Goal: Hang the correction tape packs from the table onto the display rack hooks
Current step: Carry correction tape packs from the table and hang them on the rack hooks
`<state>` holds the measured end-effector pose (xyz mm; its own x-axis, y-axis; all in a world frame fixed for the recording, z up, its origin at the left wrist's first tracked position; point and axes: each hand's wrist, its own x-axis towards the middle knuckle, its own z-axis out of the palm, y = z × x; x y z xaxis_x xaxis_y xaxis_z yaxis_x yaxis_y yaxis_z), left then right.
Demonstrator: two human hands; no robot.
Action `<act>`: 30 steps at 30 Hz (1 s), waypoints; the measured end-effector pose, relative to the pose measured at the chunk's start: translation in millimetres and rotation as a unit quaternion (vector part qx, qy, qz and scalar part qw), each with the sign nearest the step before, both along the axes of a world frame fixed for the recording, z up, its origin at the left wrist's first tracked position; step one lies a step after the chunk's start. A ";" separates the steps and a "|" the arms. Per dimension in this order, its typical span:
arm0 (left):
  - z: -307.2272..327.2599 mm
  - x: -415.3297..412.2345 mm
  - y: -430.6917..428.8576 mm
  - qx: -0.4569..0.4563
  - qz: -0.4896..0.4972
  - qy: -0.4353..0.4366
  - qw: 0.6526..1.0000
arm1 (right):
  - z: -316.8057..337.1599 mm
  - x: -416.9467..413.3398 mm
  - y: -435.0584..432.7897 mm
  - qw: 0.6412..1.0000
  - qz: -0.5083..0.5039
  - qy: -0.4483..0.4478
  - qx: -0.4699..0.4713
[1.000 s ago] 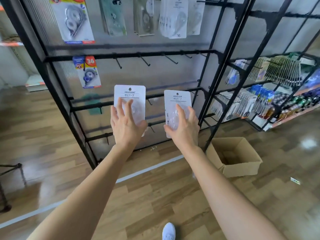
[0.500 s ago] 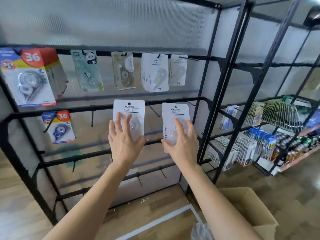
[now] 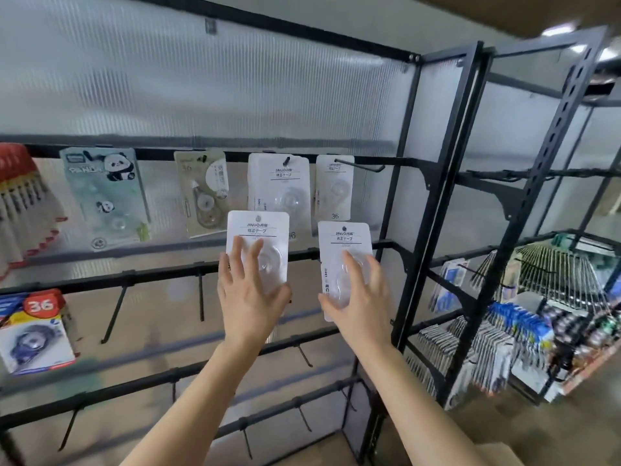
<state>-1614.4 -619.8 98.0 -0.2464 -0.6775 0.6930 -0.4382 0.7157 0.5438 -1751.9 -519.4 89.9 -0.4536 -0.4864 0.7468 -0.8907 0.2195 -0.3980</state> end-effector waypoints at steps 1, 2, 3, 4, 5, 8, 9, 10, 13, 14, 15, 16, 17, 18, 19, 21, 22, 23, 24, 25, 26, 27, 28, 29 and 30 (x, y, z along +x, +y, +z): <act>-0.1 -5.9 -6.7 0.002 -0.002 0.004 1.000 | 0.1 -7.2 -6.9 1.000 -0.001 0.003 -0.005; -0.7 -11.9 -12.7 0.005 -0.004 0.006 1.000 | 0.2 -14.0 -13.0 1.000 -0.003 0.003 -0.010; -1.5 -17.9 -17.9 0.007 -0.006 0.007 1.000 | 0.5 -20.6 -18.3 1.000 -0.007 0.003 -0.018; -1.7 -23.7 -21.6 0.007 -0.009 0.006 1.000 | 1.3 -27.4 -22.8 0.999 -0.012 0.006 -0.029; -1.6 -29.5 -24.5 0.006 -0.013 0.006 1.000 | 2.6 -34.0 -26.3 0.999 -0.019 0.010 -0.042; 0.6 -45.4 -29.4 -0.014 -0.021 0.010 1.000 | 10.0 -53.3 -33.2 0.995 -0.040 0.032 -0.090; 1.0 -50.2 -30.5 -0.019 -0.023 0.011 0.999 | 12.9 -59.0 -34.5 0.993 -0.045 0.038 -0.106; 1.5 -55.1 -31.5 -0.025 -0.025 0.012 0.999 | 15.9 -64.6 -35.3 0.991 -0.045 0.043 -0.120; 1.1 -70.2 -34.7 -0.039 -0.021 0.013 0.999 | 23.8 -82.5 -37.4 0.988 -0.034 0.053 -0.142; 0.8 -75.4 -35.0 -0.040 -0.017 0.015 0.999 | 26.3 -88.7 -38.0 0.988 -0.030 0.058 -0.139; 1.1 -80.7 -34.8 -0.040 -0.012 0.016 0.999 | 28.9 -94.5 -38.7 0.988 -0.028 0.064 -0.135; 1.6 -85.6 -34.5 -0.040 -0.007 0.015 0.999 | 31.7 -99.8 -39.6 0.988 -0.028 0.070 -0.131; 2.4 -90.9 -34.1 -0.039 -0.001 0.013 0.999 | 34.8 -104.6 -40.5 0.988 -0.027 0.075 -0.129; 3.1 -95.5 -33.8 -0.036 0.007 0.010 0.999 | 37.8 -108.7 -41.6 0.989 -0.025 0.077 -0.127; 3.7 -99.7 -34.3 -0.034 0.016 0.005 0.999 | 40.5 -112.1 -42.6 0.989 -0.021 0.079 -0.124; 5.1 -106.5 -36.7 -0.039 0.032 -0.004 0.999 | 44.6 -117.9 -44.7 0.989 -0.009 0.087 -0.123; 5.9 -109.2 -38.2 -0.043 0.040 -0.006 0.998 | 45.7 -120.7 -46.1 0.988 -0.003 0.092 -0.127; 6.2 -111.4 -40.1 -0.045 0.048 -0.007 0.998 | 45.9 -123.2 -47.4 0.987 0.002 0.096 -0.131; 6.2 -113.5 -41.7 -0.048 0.056 -0.010 0.997 | 45.2 -125.4 -48.8 0.986 0.006 0.098 -0.132; 6.1 -115.4 -42.8 -0.050 0.065 -0.014 0.997 | 43.9 -127.7 -50.2 0.986 0.008 0.101 -0.129; 5.7 -116.9 -43.4 -0.053 0.073 -0.019 0.996 | 42.2 -130.1 -52.1 0.987 0.009 0.104 -0.124; 5.5 -118.9 -43.6 -0.054 0.080 -0.022 0.995 | 41.0 -132.9 -54.6 0.987 0.013 0.106 -0.119; 5.2 -120.6 -43.3 -0.054 0.085 -0.025 0.995 | 40.6 -136.1 -57.9 0.988 0.018 0.105 -0.115; 5.2 -122.1 -43.3 -0.052 0.087 -0.025 0.995 | 41.2 -139.0 -62.2 0.988 0.024 0.102 -0.110; 5.5 -123.2 -43.4 -0.052 0.090 -0.023 0.994 | 42.5 -141.8 -67.9 0.989 0.030 0.097 -0.104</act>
<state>-1737.6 -663.2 103.6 -0.1610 -0.6389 0.7523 -0.5876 0.6745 0.4471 -1893.8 -587.3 132.4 -0.2668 -0.3353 0.9035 -0.9637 0.0954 -0.2492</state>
